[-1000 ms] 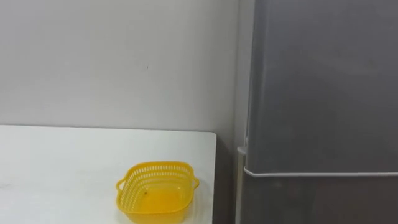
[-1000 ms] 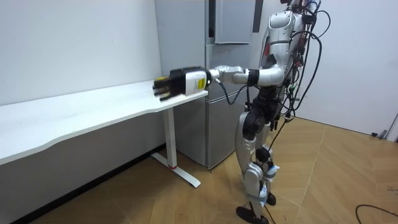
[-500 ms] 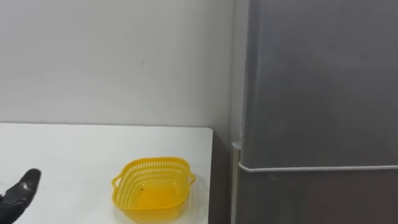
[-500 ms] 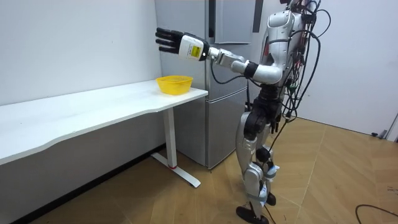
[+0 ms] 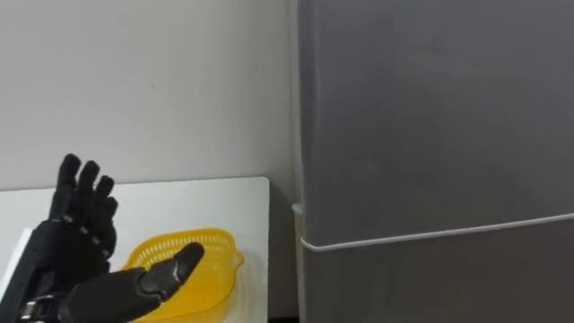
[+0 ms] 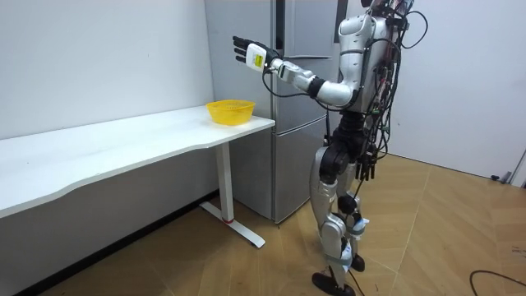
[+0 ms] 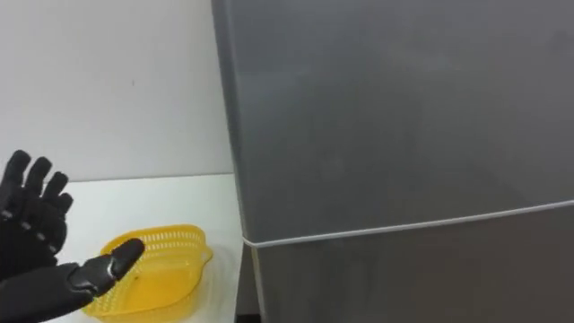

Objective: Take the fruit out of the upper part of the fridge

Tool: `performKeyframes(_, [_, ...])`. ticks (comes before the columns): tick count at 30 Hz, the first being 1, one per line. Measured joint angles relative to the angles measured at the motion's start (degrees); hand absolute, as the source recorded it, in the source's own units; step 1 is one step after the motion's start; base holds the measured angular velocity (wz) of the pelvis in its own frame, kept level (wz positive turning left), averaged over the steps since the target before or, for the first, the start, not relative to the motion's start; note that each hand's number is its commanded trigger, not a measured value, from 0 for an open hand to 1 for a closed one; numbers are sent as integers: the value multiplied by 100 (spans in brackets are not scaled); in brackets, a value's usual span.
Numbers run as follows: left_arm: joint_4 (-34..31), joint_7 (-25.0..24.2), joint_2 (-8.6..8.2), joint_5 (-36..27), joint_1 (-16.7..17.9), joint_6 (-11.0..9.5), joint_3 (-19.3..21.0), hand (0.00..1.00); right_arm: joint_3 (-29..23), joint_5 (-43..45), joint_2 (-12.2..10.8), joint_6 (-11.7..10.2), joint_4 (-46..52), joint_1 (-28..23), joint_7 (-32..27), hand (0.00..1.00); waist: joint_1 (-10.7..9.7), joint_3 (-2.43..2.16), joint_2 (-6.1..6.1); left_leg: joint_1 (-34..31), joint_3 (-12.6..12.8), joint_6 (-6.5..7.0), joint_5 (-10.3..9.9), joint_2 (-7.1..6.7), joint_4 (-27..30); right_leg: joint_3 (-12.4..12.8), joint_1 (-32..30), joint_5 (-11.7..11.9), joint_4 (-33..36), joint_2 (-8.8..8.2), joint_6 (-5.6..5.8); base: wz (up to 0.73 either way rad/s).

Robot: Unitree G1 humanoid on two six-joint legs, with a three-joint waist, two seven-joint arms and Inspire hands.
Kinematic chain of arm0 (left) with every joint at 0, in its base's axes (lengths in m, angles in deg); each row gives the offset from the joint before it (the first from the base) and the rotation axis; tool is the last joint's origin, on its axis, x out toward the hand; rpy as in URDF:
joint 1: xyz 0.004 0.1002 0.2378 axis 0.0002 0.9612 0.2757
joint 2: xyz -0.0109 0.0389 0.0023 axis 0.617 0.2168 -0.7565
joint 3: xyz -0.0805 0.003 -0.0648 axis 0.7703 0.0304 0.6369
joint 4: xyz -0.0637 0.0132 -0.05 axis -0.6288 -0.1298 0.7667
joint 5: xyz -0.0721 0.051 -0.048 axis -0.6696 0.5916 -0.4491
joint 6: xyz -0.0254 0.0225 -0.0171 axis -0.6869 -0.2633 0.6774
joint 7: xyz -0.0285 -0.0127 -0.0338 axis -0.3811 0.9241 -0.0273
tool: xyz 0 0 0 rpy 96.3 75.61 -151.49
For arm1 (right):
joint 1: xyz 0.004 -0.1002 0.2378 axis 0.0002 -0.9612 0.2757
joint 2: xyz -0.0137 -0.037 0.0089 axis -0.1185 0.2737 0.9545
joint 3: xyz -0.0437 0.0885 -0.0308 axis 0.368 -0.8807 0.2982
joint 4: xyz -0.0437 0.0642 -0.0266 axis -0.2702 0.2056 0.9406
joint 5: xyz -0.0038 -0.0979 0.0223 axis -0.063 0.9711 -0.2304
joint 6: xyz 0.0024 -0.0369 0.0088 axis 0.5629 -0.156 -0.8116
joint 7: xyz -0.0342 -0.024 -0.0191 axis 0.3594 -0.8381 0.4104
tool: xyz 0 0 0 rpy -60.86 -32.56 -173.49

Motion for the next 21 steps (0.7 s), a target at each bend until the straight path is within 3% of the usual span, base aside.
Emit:
performKeyframes(8, [-1,-593,18,24,-210,271,-232,0,6,22,14,52,-16,-9,-76,0,-105,5,50,-3,30,0,0,-6,-3,36,12,4,-8,0,-3,-2])
performKeyframes(13, [-13,-734,27,37,-283,343,-309,0,10,16,33,58,-80,20,-117,0,-143,-15,130,11,38,0,0,-8,3,40,-24,4,-11,2,-1,0])
performKeyframes(21, [-269,-803,27,37,-290,376,-381,0,114,-16,55,56,-143,45,-121,0,-156,-18,156,22,36,0,0,4,5,42,-9,4,-9,-8,-2,0])
